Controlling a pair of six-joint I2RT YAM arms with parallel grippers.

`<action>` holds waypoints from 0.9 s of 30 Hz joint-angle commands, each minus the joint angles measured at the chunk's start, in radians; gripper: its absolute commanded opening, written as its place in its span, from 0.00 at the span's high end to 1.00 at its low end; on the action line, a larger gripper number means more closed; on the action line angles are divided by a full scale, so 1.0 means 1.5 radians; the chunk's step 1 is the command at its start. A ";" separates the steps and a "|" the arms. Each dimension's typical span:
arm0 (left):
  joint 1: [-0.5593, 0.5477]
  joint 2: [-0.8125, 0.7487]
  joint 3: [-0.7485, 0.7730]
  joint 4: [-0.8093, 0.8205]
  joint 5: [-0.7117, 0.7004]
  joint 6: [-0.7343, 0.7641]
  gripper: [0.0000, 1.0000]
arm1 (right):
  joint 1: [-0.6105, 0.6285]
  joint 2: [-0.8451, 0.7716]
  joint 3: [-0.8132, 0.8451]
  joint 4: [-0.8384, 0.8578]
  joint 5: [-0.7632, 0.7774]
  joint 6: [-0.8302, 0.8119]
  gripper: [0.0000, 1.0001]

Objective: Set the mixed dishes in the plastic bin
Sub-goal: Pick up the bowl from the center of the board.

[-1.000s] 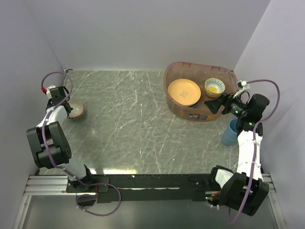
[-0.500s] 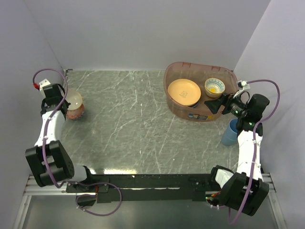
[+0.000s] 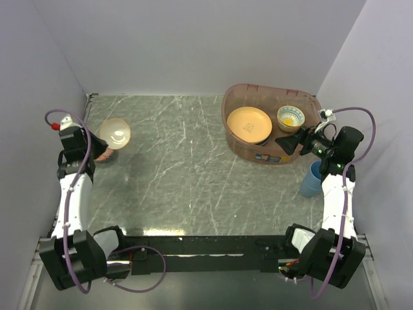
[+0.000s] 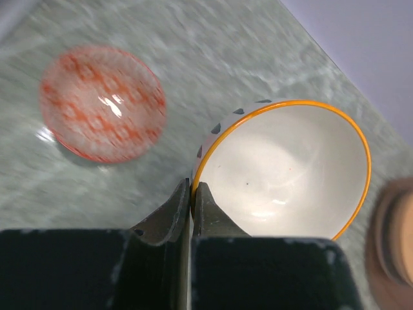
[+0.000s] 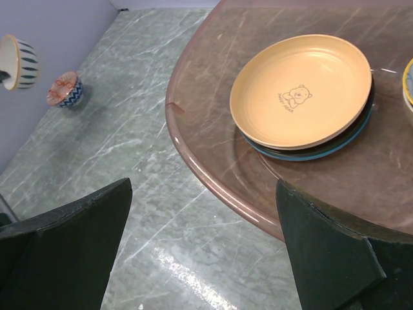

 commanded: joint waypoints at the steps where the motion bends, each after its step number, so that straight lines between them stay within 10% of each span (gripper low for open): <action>1: -0.054 -0.075 -0.036 0.073 0.083 -0.081 0.99 | -0.004 -0.005 0.034 0.014 -0.037 -0.012 0.00; 16: -0.513 -0.129 -0.099 0.143 -0.139 -0.237 0.99 | 0.035 -0.013 0.089 -0.162 -0.092 -0.180 0.00; 27: -0.851 0.041 0.055 0.091 -0.459 -0.277 0.99 | 0.306 -0.017 0.207 -0.406 0.104 -0.322 0.00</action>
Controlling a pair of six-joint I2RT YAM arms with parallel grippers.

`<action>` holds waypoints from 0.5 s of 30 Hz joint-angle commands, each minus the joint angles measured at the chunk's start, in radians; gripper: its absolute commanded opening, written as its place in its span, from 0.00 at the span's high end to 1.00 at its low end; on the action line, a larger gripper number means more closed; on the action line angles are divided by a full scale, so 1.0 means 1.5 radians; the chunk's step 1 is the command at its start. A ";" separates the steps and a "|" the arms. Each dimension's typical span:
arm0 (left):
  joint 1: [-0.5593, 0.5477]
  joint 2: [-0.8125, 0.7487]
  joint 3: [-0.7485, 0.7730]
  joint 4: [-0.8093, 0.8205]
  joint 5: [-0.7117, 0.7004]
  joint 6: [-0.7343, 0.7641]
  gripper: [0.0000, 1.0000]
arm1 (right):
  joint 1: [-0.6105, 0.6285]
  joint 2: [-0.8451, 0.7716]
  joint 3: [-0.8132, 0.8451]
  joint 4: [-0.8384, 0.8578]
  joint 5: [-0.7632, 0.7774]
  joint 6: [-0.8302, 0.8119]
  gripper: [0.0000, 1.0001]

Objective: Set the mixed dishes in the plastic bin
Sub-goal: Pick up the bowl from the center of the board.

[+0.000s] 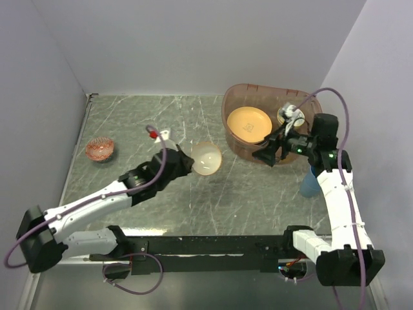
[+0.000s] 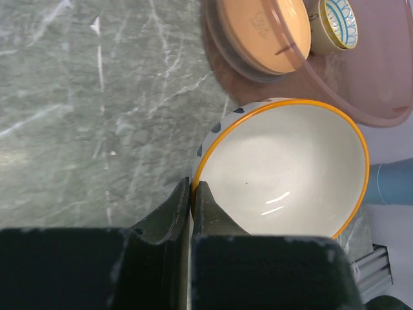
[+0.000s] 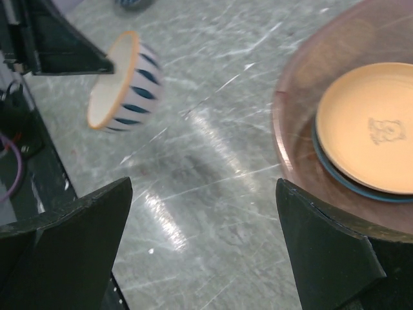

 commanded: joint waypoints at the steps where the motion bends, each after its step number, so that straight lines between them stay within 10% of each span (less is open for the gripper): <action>1: -0.096 0.070 0.120 0.010 -0.181 -0.062 0.99 | 0.105 -0.018 0.033 -0.082 0.115 -0.039 0.00; 15: -0.233 0.268 0.337 -0.169 -0.378 -0.149 0.99 | 0.286 0.043 0.068 -0.055 0.385 0.038 0.00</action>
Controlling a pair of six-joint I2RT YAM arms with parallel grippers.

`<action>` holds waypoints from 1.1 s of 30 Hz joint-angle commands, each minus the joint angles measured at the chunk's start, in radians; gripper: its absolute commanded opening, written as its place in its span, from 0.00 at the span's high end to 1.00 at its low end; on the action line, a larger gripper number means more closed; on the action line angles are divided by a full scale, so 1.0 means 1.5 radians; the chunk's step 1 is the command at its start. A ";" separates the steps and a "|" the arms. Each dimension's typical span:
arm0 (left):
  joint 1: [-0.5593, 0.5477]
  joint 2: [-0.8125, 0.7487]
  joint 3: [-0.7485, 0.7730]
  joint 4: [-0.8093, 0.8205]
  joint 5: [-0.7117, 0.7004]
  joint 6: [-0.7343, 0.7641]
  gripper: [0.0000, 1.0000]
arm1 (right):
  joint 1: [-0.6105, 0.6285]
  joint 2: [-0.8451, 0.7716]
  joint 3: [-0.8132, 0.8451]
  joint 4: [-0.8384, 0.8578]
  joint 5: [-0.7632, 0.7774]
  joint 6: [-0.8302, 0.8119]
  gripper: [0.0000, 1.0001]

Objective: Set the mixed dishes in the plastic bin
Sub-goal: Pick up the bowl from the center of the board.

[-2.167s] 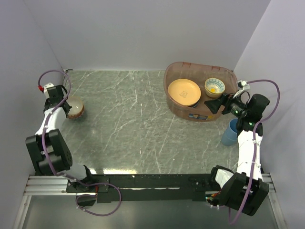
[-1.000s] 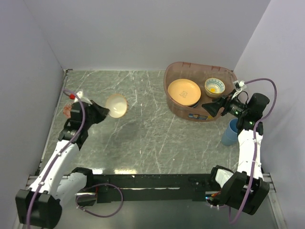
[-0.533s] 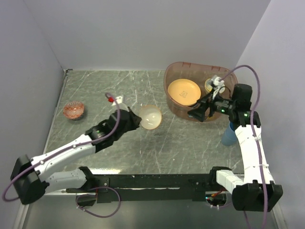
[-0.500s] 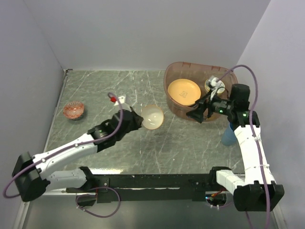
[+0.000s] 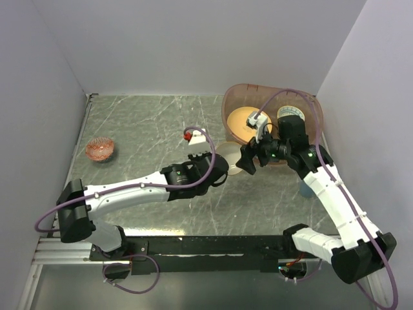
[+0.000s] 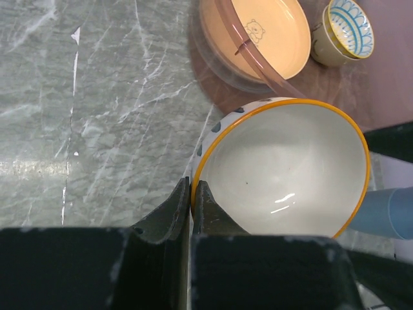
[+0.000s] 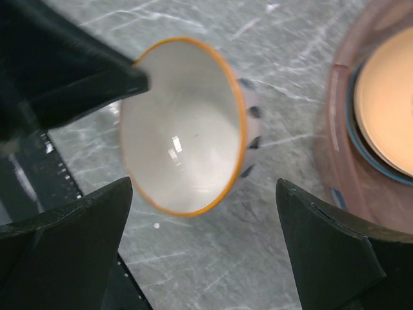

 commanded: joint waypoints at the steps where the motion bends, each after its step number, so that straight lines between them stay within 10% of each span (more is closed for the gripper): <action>1: -0.020 0.017 0.065 -0.018 -0.088 -0.049 0.99 | 0.010 0.023 0.042 0.021 0.095 0.033 0.00; 7: -0.034 0.031 0.084 -0.013 -0.104 -0.041 0.99 | 0.023 0.058 0.048 0.038 0.150 0.060 0.04; 19: -0.040 0.002 0.044 0.073 -0.070 0.032 0.99 | 0.023 0.096 0.066 0.042 0.168 0.081 0.92; 22: -0.040 -0.030 0.003 0.127 -0.047 0.071 0.98 | 0.015 0.094 0.068 0.040 0.166 0.080 1.00; 27: -0.033 -0.106 -0.098 0.247 0.016 0.162 0.44 | -0.045 0.088 0.076 0.040 0.075 0.081 1.00; 33: 0.004 -0.211 -0.215 0.339 0.129 0.224 0.11 | -0.137 0.084 0.099 0.011 -0.034 0.038 1.00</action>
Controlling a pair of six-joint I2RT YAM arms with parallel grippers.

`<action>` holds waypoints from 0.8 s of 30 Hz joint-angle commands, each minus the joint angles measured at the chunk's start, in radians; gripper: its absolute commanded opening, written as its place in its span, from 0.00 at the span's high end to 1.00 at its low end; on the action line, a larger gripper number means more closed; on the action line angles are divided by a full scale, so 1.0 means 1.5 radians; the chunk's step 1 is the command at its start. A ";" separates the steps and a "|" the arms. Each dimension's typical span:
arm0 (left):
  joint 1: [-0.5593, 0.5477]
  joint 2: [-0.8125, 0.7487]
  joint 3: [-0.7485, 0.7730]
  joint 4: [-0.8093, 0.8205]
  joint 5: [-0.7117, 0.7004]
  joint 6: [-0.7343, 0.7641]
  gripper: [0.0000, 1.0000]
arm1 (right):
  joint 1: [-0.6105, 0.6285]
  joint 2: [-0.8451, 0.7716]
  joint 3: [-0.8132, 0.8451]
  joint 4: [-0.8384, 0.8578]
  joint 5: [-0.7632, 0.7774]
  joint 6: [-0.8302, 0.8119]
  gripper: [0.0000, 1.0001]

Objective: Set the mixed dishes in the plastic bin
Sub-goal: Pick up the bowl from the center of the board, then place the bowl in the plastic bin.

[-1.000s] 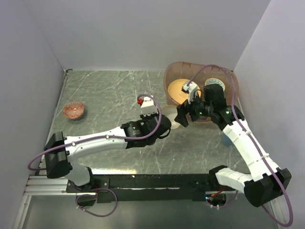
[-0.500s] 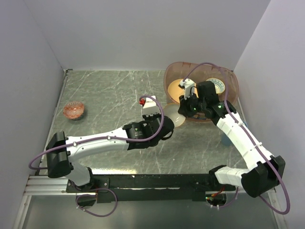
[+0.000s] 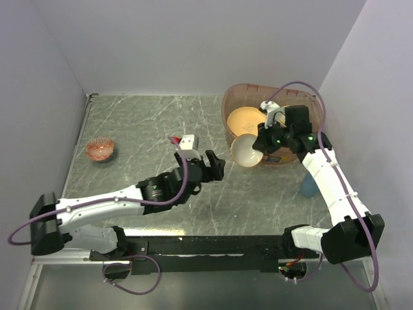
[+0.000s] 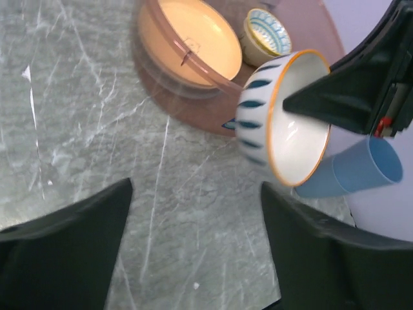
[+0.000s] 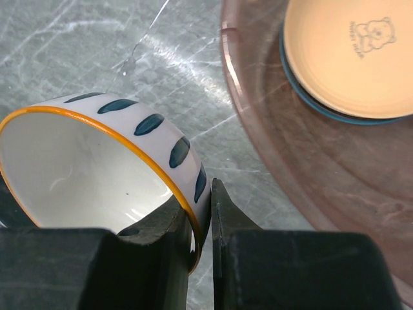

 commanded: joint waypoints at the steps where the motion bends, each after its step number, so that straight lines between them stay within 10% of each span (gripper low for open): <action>1: 0.035 -0.081 -0.060 0.111 0.091 0.071 0.08 | -0.055 -0.022 0.057 0.010 -0.107 -0.028 1.00; 24: 0.457 -0.371 -0.146 -0.119 0.201 0.239 0.01 | -0.259 0.164 0.186 0.137 0.029 0.114 1.00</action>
